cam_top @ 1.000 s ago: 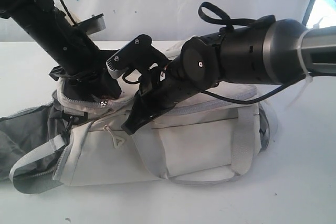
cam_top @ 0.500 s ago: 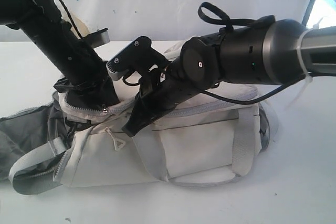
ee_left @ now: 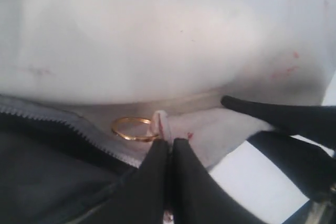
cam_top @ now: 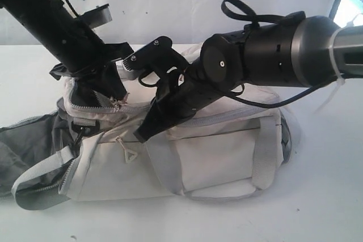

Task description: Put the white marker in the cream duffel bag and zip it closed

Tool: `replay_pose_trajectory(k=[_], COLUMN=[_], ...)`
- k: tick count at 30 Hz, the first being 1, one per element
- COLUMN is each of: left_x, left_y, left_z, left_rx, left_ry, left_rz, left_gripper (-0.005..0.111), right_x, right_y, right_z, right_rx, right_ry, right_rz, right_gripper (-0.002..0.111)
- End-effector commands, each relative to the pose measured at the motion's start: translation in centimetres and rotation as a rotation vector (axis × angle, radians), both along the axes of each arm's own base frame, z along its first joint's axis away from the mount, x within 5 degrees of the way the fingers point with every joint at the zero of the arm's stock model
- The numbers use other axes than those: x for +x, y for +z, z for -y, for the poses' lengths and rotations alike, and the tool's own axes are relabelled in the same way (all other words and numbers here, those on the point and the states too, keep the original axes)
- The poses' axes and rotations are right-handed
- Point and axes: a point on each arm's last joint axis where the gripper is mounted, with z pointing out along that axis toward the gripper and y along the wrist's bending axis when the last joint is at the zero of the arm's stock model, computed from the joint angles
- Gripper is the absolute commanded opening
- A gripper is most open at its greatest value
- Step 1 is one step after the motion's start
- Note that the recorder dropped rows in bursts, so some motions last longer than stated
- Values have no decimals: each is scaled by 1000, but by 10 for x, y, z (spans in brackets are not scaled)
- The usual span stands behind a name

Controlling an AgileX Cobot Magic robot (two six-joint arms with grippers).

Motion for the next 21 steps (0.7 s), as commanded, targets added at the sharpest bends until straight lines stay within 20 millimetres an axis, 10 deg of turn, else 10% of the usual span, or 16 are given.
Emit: replay_pose_trajectory(k=[1, 21], left_x=[-7, -17], left_y=[22, 40], left_z=[-5, -31], left_rx=[-15, 9], left_ry=[39, 333], left_rz=[20, 135], left_gripper=[0, 0], right_x=[3, 2], right_y=[0, -5], right_z=[8, 13], right_rx=[-4, 9], right_ry=[-55, -157], right_rz=[-56, -155], right_gripper=[0, 0])
